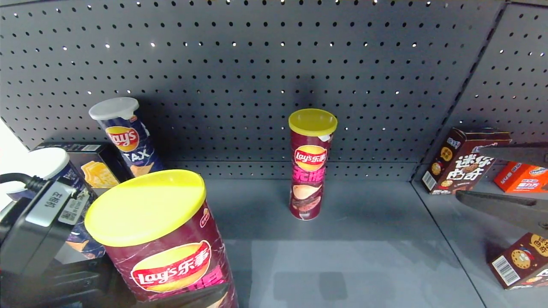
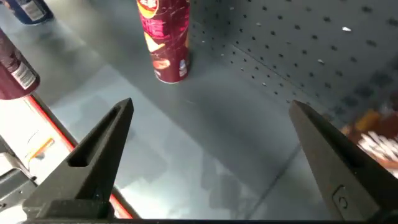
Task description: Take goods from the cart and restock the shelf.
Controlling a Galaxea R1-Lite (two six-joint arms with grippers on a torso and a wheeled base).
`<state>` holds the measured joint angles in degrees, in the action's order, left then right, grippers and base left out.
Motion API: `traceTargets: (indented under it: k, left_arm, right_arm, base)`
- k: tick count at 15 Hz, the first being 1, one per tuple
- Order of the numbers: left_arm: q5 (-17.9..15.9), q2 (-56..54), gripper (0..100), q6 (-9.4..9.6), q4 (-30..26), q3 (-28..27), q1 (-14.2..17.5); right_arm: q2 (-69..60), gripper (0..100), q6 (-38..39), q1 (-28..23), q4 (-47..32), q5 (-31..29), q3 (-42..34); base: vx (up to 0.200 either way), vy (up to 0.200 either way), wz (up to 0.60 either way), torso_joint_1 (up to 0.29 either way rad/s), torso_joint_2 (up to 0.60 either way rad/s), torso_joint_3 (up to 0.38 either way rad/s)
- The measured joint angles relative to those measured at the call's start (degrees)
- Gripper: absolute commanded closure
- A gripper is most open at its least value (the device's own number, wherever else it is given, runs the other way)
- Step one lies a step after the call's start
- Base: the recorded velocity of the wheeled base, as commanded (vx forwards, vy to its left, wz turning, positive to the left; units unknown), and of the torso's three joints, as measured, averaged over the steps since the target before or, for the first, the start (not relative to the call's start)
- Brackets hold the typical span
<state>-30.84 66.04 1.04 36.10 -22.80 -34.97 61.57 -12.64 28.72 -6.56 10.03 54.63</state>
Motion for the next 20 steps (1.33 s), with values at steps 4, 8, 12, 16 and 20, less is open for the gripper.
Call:
traceTargets:
  k: [4,8,12,16,20]
  left_arm:
    - [0.0,0.02,100,0.02,0.0,-0.1,0.0]
    - [-0.06,0.02,100,0.02,0.02,-0.22,0.0]
    - [-0.09,0.13,100,-0.13,0.02,-0.41,0.02]
    - [-0.09,0.15,100,-0.15,0.02,-0.11,0.13]
    - [-0.17,0.17,100,-0.15,0.02,0.06,0.13]
  right_arm:
    - [4.82,0,-0.2,2.08,-1.18,-4.01,1.51]
    - [8.98,0,2.66,4.49,2.51,-4.16,2.36]
    - [11.85,0,3.72,5.62,2.86,-5.25,2.56]
    - [14.84,0,2.88,7.3,5.36,-4.27,2.34]
    - [17.53,0,2.49,7.47,12.87,2.39,1.13]
  base:
    - [0.0,0.0,0.0,0.0,0.0,0.0]
    - [0.0,0.0,0.0,0.0,0.0,0.0]
    - [0.0,0.0,0.0,0.0,0.0,0.0]
    - [0.0,0.0,0.0,0.0,0.0,0.0]
    - [0.0,0.0,0.0,0.0,0.0,0.0]
